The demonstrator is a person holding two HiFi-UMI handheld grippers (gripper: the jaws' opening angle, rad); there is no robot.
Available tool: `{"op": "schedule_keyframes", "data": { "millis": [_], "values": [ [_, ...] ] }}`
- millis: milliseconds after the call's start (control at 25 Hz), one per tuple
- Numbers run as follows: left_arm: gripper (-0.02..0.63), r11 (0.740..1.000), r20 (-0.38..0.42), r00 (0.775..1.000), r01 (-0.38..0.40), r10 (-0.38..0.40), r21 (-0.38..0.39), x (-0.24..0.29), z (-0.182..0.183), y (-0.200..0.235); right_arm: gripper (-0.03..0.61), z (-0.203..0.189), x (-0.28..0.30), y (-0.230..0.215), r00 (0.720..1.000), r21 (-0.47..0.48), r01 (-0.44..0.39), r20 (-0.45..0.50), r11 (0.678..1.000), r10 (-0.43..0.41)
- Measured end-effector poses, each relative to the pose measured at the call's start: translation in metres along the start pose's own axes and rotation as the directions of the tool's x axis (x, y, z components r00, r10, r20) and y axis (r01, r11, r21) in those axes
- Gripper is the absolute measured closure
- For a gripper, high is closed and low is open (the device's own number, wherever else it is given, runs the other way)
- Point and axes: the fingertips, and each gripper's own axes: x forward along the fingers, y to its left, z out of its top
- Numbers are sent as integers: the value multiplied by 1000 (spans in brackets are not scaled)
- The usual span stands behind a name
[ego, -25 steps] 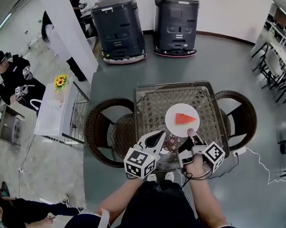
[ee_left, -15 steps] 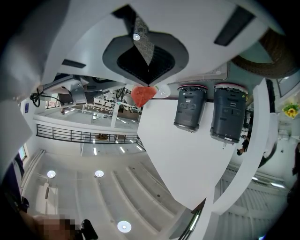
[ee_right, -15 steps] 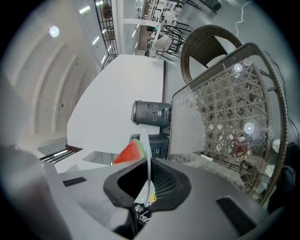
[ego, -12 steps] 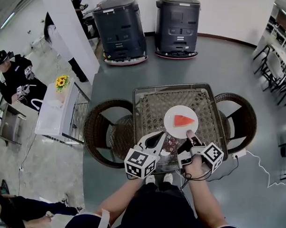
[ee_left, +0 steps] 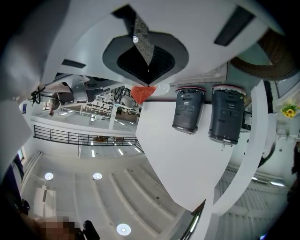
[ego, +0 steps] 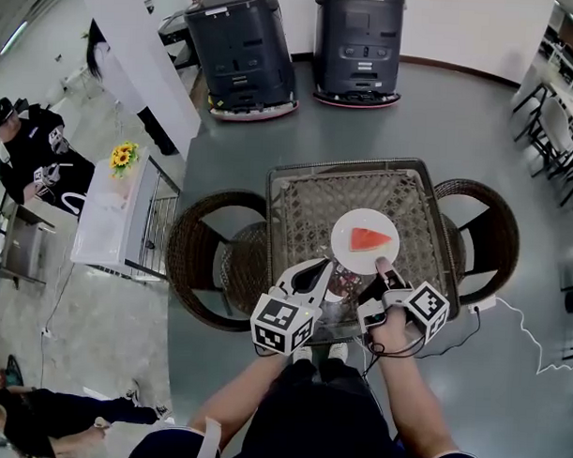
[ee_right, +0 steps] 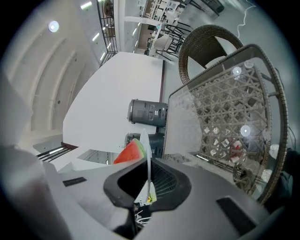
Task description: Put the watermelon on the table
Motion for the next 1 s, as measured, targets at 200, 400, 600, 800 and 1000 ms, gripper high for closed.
{"op": "schedule_keyframes", "data": {
  "millis": [200, 400, 600, 800, 1000],
  "values": [
    [609, 1000, -21, 1000, -11, 11, -3, 6, -12, 4, 568, 5, 13, -22, 1000, -19, 21, -11, 1000, -21],
    [610, 1000, -47, 999, -13, 13, 9, 17, -23, 7, 568, 10, 29, -46, 999, -37, 39, -30, 999, -41],
    [609, 999, -68, 998, -12, 16, 48, 29, -36, 16, 568, 11, 50, -70, 998, -46, 45, -52, 998, -48],
    [610, 999, -92, 996, -12, 17, 52, 37, -48, 20, 568, 11, 65, -89, 995, -54, 62, -75, 997, -66],
    [610, 999, -114, 993, -8, 13, 47, 43, -58, 22, 568, 10, 80, -107, 992, -57, 65, -101, 996, -71]
  ]
}}
